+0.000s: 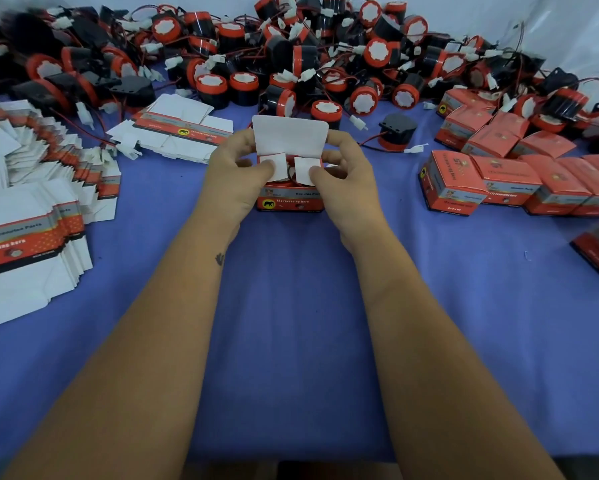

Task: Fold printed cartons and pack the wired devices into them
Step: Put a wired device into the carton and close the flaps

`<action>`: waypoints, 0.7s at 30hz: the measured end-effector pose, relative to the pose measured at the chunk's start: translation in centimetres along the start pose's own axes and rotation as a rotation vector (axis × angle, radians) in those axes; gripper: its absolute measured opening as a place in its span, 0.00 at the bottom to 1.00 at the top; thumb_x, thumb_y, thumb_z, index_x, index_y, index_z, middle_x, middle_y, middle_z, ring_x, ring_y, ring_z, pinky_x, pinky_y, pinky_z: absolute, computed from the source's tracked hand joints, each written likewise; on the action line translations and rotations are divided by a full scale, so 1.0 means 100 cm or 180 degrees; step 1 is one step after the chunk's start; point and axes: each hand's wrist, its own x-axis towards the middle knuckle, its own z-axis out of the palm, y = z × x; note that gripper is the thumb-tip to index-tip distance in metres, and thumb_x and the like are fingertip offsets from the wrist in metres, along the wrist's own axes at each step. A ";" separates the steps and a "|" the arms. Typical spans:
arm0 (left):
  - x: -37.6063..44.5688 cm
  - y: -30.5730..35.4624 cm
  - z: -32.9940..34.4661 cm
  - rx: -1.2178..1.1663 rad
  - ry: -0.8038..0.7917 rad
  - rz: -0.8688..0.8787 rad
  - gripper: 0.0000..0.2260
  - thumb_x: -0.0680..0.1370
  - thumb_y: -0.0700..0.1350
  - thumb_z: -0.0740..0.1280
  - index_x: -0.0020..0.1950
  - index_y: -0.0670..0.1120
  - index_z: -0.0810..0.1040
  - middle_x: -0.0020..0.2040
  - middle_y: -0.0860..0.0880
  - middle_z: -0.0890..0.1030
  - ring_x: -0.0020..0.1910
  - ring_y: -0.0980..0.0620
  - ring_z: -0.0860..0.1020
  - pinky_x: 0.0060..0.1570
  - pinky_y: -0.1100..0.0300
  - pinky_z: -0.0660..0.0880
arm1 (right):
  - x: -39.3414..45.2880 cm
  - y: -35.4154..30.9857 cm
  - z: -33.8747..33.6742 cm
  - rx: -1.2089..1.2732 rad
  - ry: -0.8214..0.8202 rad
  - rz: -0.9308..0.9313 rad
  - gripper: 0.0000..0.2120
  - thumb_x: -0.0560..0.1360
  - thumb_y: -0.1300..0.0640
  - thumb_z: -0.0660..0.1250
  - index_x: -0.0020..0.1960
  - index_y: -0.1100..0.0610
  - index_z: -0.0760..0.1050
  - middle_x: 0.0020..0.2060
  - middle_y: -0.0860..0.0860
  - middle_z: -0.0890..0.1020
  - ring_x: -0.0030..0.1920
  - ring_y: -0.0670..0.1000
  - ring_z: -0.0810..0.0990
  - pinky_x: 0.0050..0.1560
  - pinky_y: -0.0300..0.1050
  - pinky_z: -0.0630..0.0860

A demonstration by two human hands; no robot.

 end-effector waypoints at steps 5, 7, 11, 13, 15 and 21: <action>0.000 -0.002 -0.002 0.0091 0.0195 -0.0008 0.11 0.76 0.36 0.70 0.48 0.53 0.80 0.48 0.54 0.82 0.51 0.52 0.81 0.42 0.64 0.78 | -0.001 0.001 -0.001 -0.0073 0.0064 -0.0048 0.16 0.76 0.69 0.60 0.47 0.48 0.76 0.46 0.48 0.81 0.44 0.48 0.78 0.40 0.39 0.78; -0.002 -0.001 -0.003 -0.0022 0.0346 -0.0020 0.12 0.75 0.36 0.72 0.43 0.54 0.81 0.48 0.51 0.83 0.52 0.50 0.81 0.46 0.57 0.79 | -0.001 0.000 -0.004 -0.0026 0.0084 0.0056 0.17 0.76 0.69 0.58 0.45 0.50 0.79 0.46 0.50 0.82 0.46 0.50 0.79 0.41 0.41 0.77; -0.002 0.002 -0.008 -0.0238 0.0604 0.0144 0.13 0.74 0.35 0.72 0.41 0.55 0.82 0.41 0.55 0.83 0.45 0.54 0.81 0.38 0.65 0.76 | 0.000 -0.003 -0.006 0.0481 -0.0200 0.0253 0.18 0.77 0.66 0.56 0.51 0.54 0.84 0.51 0.50 0.85 0.53 0.49 0.82 0.49 0.42 0.80; -0.001 0.001 -0.012 -0.0266 0.0698 0.0171 0.14 0.74 0.34 0.72 0.40 0.54 0.81 0.40 0.55 0.82 0.44 0.55 0.80 0.38 0.66 0.75 | 0.000 -0.003 -0.005 0.0541 -0.0401 0.0277 0.16 0.77 0.59 0.58 0.55 0.56 0.83 0.55 0.53 0.83 0.56 0.48 0.81 0.54 0.43 0.80; 0.000 0.000 -0.015 -0.0262 0.0694 0.0100 0.14 0.73 0.33 0.73 0.39 0.53 0.81 0.40 0.54 0.82 0.41 0.58 0.80 0.38 0.66 0.75 | -0.001 -0.002 -0.003 0.0485 -0.0525 0.0355 0.15 0.77 0.51 0.60 0.54 0.55 0.83 0.58 0.54 0.82 0.57 0.49 0.80 0.62 0.49 0.77; 0.000 0.002 -0.016 -0.0521 0.0432 -0.0286 0.17 0.76 0.31 0.62 0.41 0.49 0.84 0.45 0.53 0.84 0.41 0.60 0.82 0.35 0.69 0.75 | 0.001 0.006 -0.001 0.0136 -0.0370 0.0217 0.05 0.78 0.60 0.67 0.49 0.52 0.81 0.50 0.51 0.83 0.52 0.49 0.82 0.49 0.40 0.79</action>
